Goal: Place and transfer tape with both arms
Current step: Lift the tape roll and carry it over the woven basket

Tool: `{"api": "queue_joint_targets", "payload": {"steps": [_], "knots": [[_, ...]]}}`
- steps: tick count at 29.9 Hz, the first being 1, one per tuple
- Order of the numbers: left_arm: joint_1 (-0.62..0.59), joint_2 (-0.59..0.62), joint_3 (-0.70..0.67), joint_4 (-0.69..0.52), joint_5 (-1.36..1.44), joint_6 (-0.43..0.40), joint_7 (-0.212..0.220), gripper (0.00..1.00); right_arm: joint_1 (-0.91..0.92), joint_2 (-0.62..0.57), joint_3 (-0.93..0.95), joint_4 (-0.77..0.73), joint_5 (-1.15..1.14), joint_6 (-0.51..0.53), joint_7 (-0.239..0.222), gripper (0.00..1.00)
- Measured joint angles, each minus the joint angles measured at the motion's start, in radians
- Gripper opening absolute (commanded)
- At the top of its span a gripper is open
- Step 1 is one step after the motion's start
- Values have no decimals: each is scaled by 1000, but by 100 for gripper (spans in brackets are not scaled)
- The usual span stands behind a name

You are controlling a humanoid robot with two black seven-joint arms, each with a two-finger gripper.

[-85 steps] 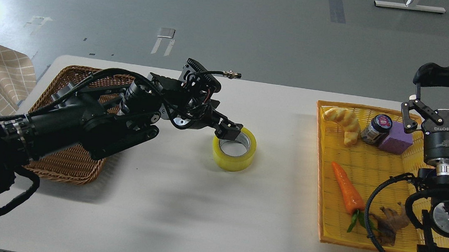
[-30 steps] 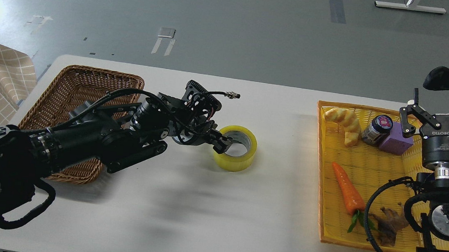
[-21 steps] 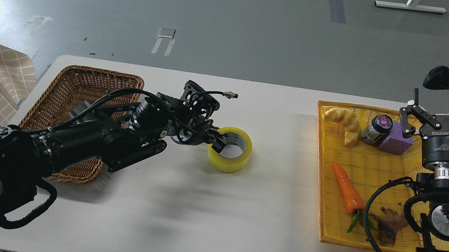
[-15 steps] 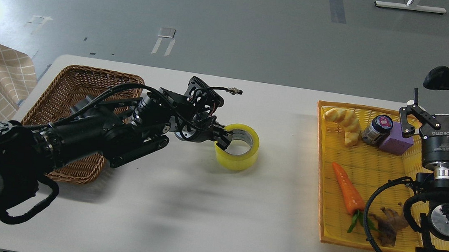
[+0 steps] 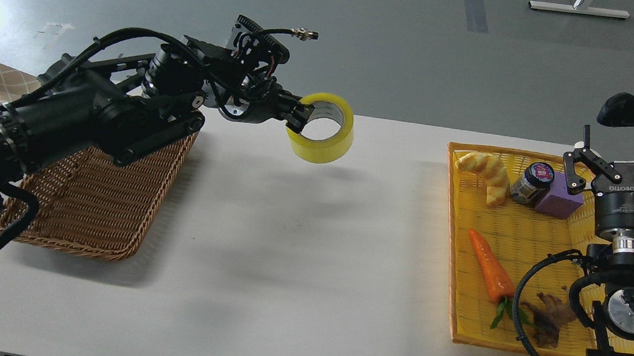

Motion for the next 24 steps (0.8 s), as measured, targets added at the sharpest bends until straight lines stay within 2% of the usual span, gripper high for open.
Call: {"api": "queue_joint_targets", "payload": {"steps": [11,24], "knots": [[7,253,6,-29,5,0,-31,0,5,2,0,2,0,0,0,100],[28,392,87,-30,3,0,-35,0,15,8,-1,-11,0,0,0,100]]}}
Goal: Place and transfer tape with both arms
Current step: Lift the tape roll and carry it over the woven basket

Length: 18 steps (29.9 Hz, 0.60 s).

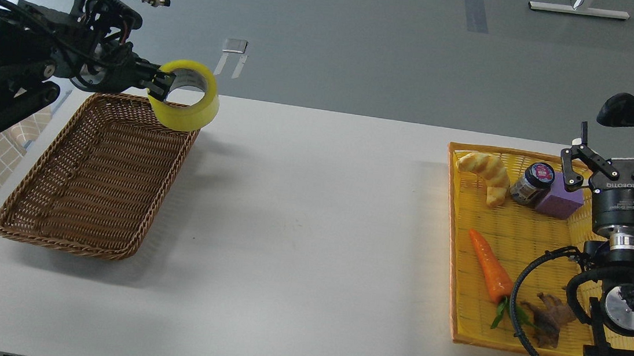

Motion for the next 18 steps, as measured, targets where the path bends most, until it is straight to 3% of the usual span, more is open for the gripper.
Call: {"api": "queue_joint_targets", "payload": {"steps": [18], "knots": [[143,101,4,12,-13,53,0,0,7,3,-2,-1,0,0,0,100]]}}
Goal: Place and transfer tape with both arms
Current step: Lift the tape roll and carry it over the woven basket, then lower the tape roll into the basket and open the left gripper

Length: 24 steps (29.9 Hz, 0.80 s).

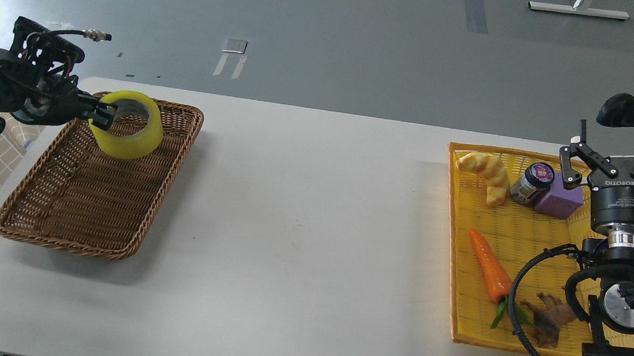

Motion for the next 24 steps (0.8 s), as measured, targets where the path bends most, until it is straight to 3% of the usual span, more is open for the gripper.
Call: {"api": "queue_joint_targets", "payload": {"steps": [11,24], "knots": [[82,12,0,22,-18,37,0,0,-1,0,-1,1,0,0,1,100],[97,-7,-2,72,-71,44,3,0,-6,0,-1,-1,0,0,0,100]]}}
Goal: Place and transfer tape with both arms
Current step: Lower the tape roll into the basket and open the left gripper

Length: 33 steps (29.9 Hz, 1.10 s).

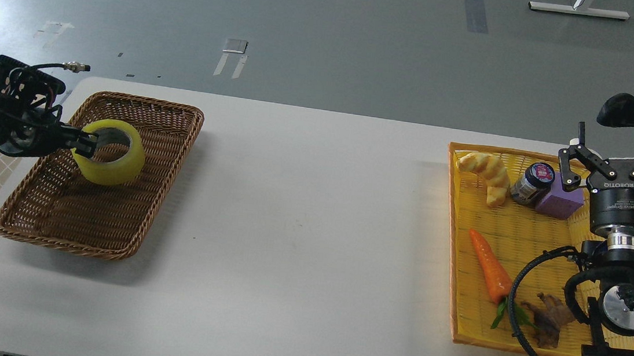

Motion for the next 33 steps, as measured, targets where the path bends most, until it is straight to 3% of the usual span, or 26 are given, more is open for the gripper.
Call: {"api": "queue_joint_targets", "payload": {"steps": [17,18,22,26,29,33], "knots": [[33,-2,0,22,-42,1,-1,0,-2,-1,1,-1,0,0,1,100],[33,-2,1,24,-48,1,-1,9,-2,-1,1,-2,0,0,1,100],[33,-3,2,27,-56,1,0,13,-2,-1,1,-8,0,0,1,100],[32,-6,2,28,-60,1,1,24,-2,-1,2,-12,0,0,0,100],[29,-10,1,28,-70,0,1,38,0,-1,2,-13,0,0,0,100],[28,-12,0,26,-86,-3,1,70,0,-2,3,-13,0,0,0,100]]}}
